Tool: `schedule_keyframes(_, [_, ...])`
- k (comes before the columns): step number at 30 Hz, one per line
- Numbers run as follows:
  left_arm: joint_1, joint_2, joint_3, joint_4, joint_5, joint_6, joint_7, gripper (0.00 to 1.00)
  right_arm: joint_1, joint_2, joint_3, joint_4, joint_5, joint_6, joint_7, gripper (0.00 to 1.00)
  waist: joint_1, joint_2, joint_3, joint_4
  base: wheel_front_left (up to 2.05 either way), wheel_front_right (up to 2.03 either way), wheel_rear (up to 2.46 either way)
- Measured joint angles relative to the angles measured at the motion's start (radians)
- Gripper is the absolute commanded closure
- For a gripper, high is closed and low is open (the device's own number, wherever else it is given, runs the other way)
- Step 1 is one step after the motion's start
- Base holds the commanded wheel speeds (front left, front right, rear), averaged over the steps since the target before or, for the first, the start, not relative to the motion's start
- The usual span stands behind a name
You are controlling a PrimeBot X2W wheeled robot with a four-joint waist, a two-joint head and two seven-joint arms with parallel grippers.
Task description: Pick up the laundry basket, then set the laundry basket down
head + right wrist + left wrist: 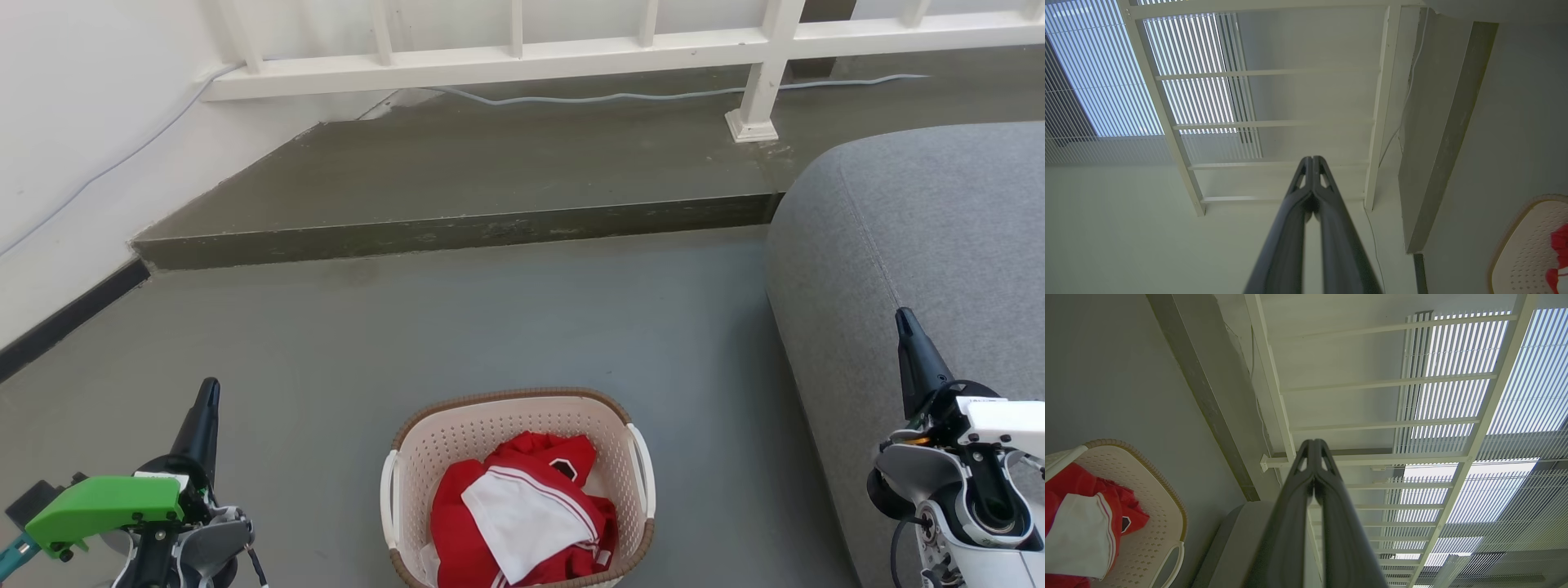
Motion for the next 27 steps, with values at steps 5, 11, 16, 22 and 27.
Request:
schedule_keyframes(5, [0.0,0.0,0.0,0.0,0.0,0.0,0.0,1.0,0.0,0.0,0.0,0.001,0.0,0.0,0.0,1.0,0.0,0.0,0.0,0.0,0.0,0.0,0.0])
schedule_keyframes(11, [0.0,0.0,0.0,0.0,0.0,0.0,0.0,1.0,0.0,0.0,-0.001,0.002,0.0,0.0,0.001,1.0,0.0,0.0,0.0,0.0,0.0,0.0,0.0])
schedule_keyframes(16, [0.0,0.0,0.0,0.0,0.0,0.0,0.0,1.0,0.0,0.001,-0.002,0.003,0.0,0.0,0.001,1.0,0.0,0.0,0.0,0.0,0.0,0.0,0.0])
schedule_keyframes(22, [0.0,0.0,0.0,0.0,0.0,0.0,0.0,1.0,0.0,0.001,-0.002,0.004,0.0,0.0,0.001,1.0,0.0,0.0,0.0,0.0,0.0,0.0,0.0])
schedule_keyframes(27, [0.0,0.0,0.001,0.0,0.0,0.0,0.0,1.0,0.0,0.001,-0.002,0.004,0.0,0.0,0.001,1.0,0.0,0.0,0.0,0.0,0.0,0.0,0.0])
